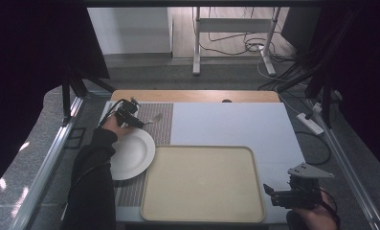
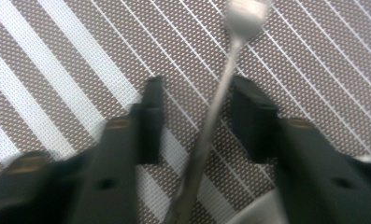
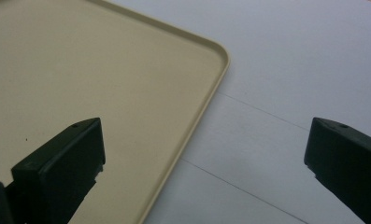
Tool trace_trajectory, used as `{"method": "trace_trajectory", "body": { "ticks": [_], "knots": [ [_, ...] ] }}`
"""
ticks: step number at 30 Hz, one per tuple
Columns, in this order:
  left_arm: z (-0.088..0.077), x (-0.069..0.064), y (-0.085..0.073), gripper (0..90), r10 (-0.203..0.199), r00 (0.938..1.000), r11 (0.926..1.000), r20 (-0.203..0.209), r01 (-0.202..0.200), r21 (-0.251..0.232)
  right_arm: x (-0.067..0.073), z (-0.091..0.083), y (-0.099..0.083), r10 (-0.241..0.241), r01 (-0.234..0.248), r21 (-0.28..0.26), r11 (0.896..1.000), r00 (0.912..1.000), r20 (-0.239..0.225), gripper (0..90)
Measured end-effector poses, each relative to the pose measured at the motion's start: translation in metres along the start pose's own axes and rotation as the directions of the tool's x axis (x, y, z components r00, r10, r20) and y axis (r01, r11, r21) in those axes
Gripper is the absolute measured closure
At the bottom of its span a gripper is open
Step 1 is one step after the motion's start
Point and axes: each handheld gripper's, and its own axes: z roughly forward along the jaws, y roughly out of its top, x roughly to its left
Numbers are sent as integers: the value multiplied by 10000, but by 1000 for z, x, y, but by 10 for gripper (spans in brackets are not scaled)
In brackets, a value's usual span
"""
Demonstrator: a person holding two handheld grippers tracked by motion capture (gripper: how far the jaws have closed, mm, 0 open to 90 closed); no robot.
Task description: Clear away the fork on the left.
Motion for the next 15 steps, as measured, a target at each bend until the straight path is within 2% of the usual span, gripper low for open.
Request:
{"method": "trace_trajectory", "body": {
  "ticks": [1,2,4,6,9,15],
  "knots": [
    [0,1,-1,767,93,10000,10000,-5,-93,-33,0,0,0,3,-3,2,10000,10000,3,0],
    [-1,1,-2,812,167,9999,9998,43,-167,-69,0,0,0,8,-8,2,10000,10000,3,0],
    [-1,3,-3,841,131,9996,9999,237,-130,-75,0,0,0,25,-25,-14,10000,10000,-19,0],
    [-1,6,-3,847,24,9992,10000,399,-21,-86,0,0,0,23,-23,-16,10000,10000,-26,0],
    [-4,10,-4,848,-22,10000,10000,73,22,24,0,0,0,13,-13,-44,10000,10000,-26,0],
    [-24,29,-18,848,-662,9974,9975,-302,654,-275,-1,0,0,24,-24,-33,10000,10000,-29,0]
  ]
}}
